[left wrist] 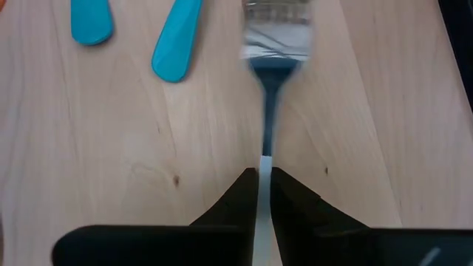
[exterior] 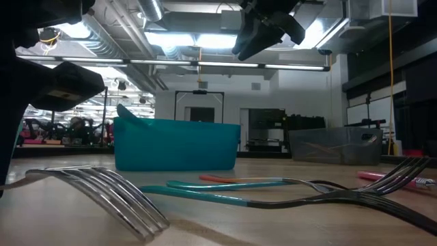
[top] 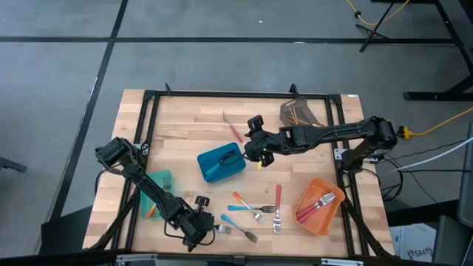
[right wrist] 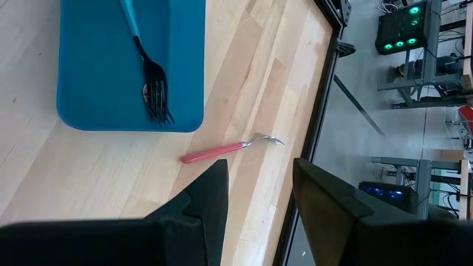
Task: Sort silverware by color (type)
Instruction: Put the left orange fork into the light blue bin
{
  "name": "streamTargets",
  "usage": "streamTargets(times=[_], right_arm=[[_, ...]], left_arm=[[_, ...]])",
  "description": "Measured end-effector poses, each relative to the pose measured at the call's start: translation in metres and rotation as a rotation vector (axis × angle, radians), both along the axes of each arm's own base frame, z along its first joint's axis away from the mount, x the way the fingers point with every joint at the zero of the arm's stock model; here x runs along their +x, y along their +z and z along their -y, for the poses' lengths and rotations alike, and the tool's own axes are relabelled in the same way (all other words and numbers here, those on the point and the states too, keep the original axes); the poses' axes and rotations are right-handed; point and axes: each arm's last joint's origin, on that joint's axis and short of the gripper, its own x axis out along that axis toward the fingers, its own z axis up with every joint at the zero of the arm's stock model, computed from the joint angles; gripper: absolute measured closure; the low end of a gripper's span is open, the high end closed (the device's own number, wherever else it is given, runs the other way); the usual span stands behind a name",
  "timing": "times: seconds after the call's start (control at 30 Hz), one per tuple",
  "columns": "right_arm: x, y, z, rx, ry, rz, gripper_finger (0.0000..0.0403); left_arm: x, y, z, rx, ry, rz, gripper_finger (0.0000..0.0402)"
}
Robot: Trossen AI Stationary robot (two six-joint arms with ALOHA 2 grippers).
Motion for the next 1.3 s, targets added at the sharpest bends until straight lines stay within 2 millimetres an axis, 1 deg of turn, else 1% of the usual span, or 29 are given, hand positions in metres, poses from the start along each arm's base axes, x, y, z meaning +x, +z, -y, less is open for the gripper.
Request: streamTargets(times=[0.17, 0.5, 0.63, 0.8, 0.97, 1.2, 1.3], right_arm=[[0.0, 0.0, 0.0, 0.0, 0.0, 0.0, 0.0258], [0.0, 0.0, 0.0, 0.0, 0.001, 0.0, 0.0258], [0.0, 0.0, 0.0, 0.0, 0.001, 0.0, 0.0258], [0.0, 0.0, 0.0, 0.0, 0.001, 0.0, 0.0258], [0.0, 0.0, 0.0, 0.001, 0.001, 0.001, 0.0258], [0.0, 0.0, 0.0, 0.001, 0.001, 0.001, 0.0258], [0.0, 0.0, 0.0, 0.001, 0.001, 0.002, 0.0258]], left_arm=[[0.0, 0.001, 0.0, -0.002, 0.001, 0.003, 0.0393], [-0.001, 0.008, -0.001, -0.019, 0.015, 0.024, 0.0393], [-0.002, 0.015, -0.002, -0.055, 0.076, 0.033, 0.0393], [-0.006, 0.034, -0.001, -0.143, 0.145, 0.067, 0.0394], [-0.01, 0.062, -0.003, -0.251, 0.227, 0.115, 0.0394], [-0.022, 0.102, -0.014, -0.449, 0.447, 0.15, 0.0394], [-0.03, 0.117, -0.021, -0.494, 0.537, 0.165, 0.0394]])
